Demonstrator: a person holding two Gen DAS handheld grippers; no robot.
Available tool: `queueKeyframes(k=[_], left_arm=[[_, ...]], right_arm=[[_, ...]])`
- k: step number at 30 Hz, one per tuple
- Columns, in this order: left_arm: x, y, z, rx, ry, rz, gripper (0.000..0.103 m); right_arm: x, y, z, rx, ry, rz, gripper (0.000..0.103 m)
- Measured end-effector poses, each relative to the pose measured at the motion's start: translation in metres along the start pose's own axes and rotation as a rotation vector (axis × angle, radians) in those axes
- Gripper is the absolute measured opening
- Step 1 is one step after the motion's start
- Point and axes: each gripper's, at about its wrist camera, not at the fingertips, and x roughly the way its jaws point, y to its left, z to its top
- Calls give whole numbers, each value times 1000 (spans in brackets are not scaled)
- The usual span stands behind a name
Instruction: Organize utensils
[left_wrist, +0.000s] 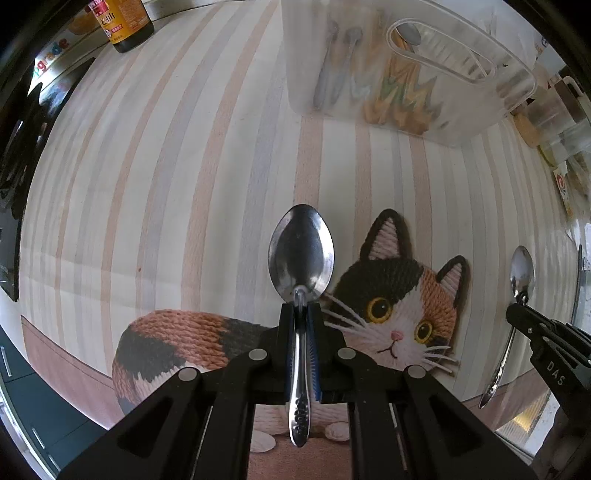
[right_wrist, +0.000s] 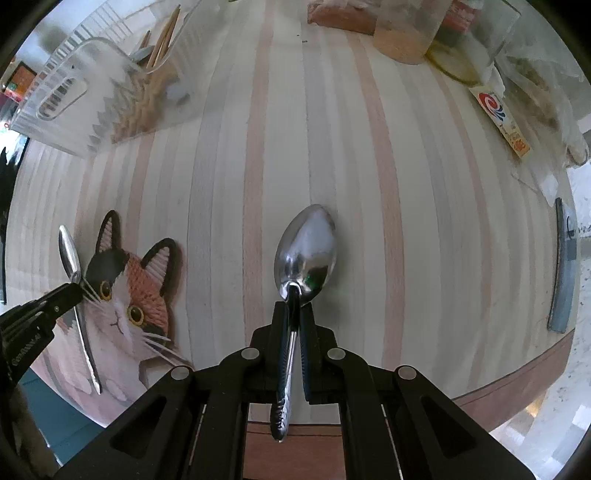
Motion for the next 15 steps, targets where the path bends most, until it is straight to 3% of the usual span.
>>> queueKeyframes(k=[15], left_arm=[[-12, -8, -6, 31, -54, 45, 4]], right_arm=[[-3, 4, -9, 21, -15, 26, 4]])
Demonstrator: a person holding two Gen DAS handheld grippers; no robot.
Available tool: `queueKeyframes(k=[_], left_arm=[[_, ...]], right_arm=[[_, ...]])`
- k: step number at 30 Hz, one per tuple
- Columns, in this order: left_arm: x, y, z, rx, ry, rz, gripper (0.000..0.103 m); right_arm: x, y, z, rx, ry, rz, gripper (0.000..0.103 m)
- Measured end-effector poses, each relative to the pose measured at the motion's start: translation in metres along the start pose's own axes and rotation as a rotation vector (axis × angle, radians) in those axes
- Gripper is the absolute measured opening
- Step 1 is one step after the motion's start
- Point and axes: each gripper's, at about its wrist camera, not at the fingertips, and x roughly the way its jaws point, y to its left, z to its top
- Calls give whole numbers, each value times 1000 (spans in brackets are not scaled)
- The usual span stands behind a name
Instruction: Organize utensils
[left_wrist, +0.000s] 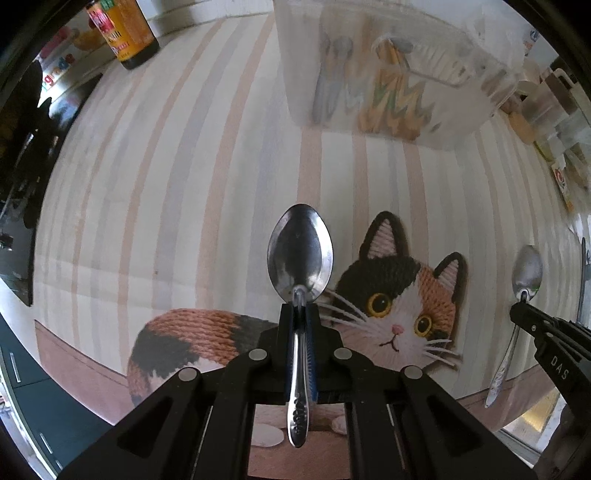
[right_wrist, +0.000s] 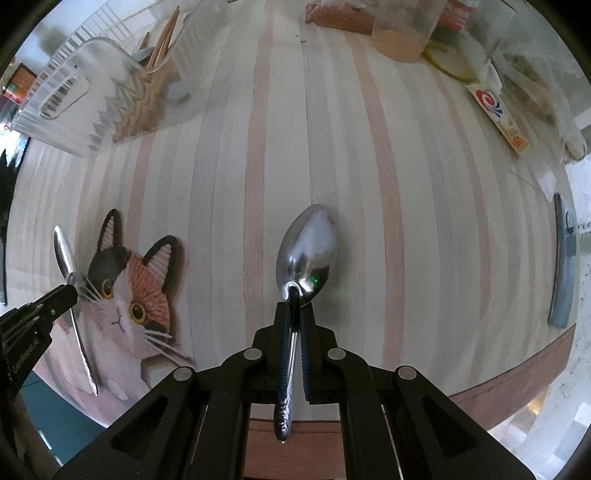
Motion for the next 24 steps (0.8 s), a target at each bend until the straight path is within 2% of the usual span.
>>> queueKeyframes(k=[8, 19, 24], left_arm=[[-38, -1, 2, -1, -76, -3, 4], [-103, 10, 6, 1, -179, -32, 4], [-131, 14, 14, -6, -232, -48, 4]], right_arm=[[-22, 1, -4, -1, -43, 32, 3], [-82, 1, -2, 5, -153, 106, 3], [-110, 8, 12, -2, -204, 143, 3]])
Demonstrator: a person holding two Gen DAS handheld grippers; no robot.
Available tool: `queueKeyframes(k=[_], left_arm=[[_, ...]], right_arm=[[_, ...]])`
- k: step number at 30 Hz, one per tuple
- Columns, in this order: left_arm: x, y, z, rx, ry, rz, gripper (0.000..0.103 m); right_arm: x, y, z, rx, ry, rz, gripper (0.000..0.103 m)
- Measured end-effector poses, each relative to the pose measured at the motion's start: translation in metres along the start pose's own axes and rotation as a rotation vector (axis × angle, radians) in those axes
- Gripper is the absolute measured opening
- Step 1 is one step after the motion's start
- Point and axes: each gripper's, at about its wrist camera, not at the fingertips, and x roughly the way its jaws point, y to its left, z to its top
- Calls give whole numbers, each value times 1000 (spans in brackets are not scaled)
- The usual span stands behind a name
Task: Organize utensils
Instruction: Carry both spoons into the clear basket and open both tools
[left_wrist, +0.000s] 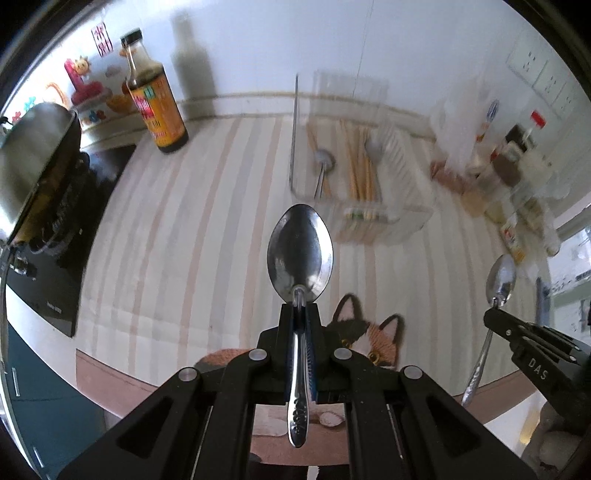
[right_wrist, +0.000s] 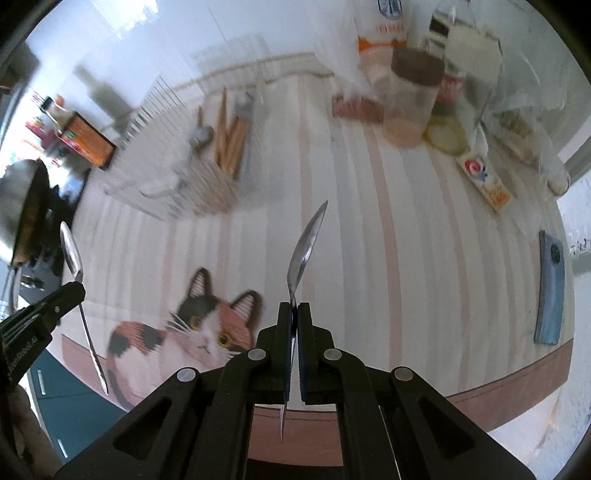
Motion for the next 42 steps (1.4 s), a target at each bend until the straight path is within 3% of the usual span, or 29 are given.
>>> queueKeyframes(k=[9, 19, 24, 30, 35, 42], left_arm=[[-40, -10, 44, 9, -104, -39, 4], [-38, -27, 121, 15, -132, -62, 4], [-11, -30, 158, 3, -83, -60, 4], [42, -29, 188, -18, 37, -74, 4], [81, -22, 197, -54, 135, -83, 4], [104, -13, 196, -103, 189, -83, 4]], right_arm=[[-35, 19, 43, -36, -95, 64, 3], [-54, 46, 131, -109, -163, 103, 3], [-29, 58, 175, -124, -120, 120, 3], [18, 71, 213, -134, -31, 147, 3], [56, 71, 225, -131, 38, 148, 3], [89, 67, 226, -127, 107, 155, 3]])
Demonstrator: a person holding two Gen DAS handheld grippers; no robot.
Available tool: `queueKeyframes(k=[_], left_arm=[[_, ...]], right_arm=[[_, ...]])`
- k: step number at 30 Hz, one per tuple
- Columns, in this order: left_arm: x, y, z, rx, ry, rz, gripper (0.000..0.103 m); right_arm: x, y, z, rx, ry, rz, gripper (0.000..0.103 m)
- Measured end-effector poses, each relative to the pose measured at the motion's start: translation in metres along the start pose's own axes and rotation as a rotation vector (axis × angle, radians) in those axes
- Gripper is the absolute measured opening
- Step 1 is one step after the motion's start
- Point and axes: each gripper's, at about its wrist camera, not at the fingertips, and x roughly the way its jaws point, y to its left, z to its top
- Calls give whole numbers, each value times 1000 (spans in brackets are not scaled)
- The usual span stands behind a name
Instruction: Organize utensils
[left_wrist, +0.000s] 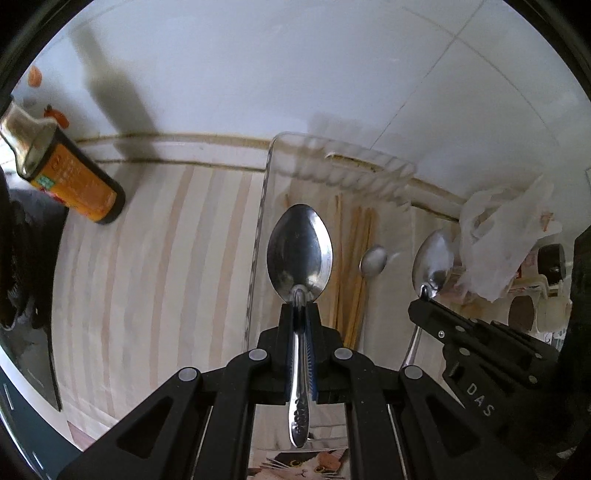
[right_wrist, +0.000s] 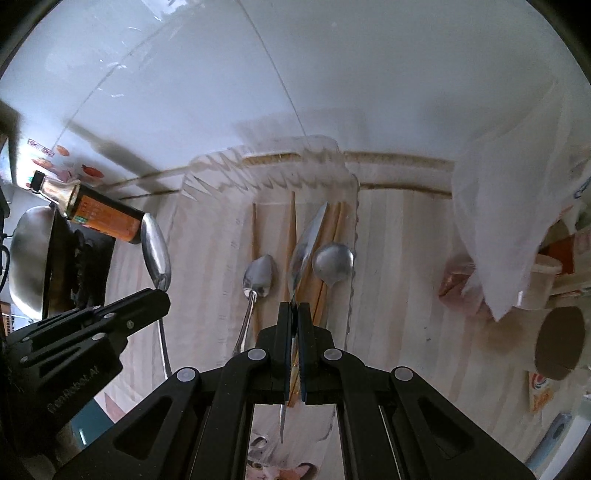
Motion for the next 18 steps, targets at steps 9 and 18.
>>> queueKeyframes(k=[9, 18], left_arm=[[-17, 4, -13, 22, -70, 161, 30], [-37, 14, -47, 26, -229, 272, 91]], right_arm=[[-1, -6, -6, 11, 6, -45, 30], [-26, -2, -39, -61, -77, -261, 70]])
